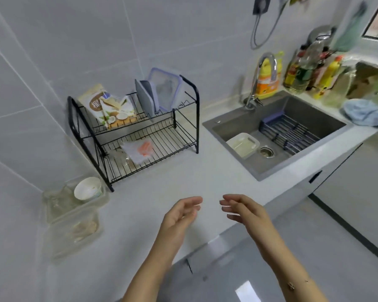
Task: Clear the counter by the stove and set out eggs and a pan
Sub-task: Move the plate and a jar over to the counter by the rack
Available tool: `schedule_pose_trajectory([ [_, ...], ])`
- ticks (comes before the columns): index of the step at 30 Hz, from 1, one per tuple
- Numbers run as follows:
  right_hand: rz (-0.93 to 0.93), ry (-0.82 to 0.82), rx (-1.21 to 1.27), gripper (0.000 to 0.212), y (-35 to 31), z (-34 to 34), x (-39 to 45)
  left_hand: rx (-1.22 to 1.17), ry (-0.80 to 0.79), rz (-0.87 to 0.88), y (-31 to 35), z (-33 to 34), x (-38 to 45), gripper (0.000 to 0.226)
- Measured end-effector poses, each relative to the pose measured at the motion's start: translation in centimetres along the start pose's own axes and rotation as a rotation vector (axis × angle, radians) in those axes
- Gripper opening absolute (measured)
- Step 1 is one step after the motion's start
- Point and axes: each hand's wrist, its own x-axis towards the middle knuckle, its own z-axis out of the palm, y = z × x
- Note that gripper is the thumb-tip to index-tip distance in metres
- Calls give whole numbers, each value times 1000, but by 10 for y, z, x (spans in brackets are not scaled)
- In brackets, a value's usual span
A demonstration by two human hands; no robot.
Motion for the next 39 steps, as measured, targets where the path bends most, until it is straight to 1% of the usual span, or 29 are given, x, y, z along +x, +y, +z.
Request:
schedule_pose_trajectory([
  [2, -1, 40, 31, 26, 3, -36, -15, -43, -44, -7, 7, 35, -5, 34],
  [4, -4, 96, 61, 26, 9, -78, -32, -118, -109, -45, 12, 78, -10, 37],
  [7, 10, 173, 94, 24, 20, -133, -54, -180, -163, -96, 12, 135, -13, 28],
  [12, 2, 350, 188, 23, 36, -218, -94, -163, -320, -160, 8, 228, -19, 27],
  [17, 3, 529, 282, 22, 48, -278, -122, -110, -465, -195, 5, 298, -15, 25],
  [21, 6, 678, 339, 21, 59, -326, -137, -62, -601, -230, 1, 360, 3, 25],
  [27, 42, 871, 396, 22, 69, -403, -129, -33, -779, -292, -8, 457, 46, 24],
  [35, 109, 1036, 400, 20, 47, -509, -81, 11, -975, -390, 1, 593, 124, 25],
  [39, 91, 1158, 460, 21, 38, -564, -65, 76, -1069, -399, 9, 665, 152, 25],
])
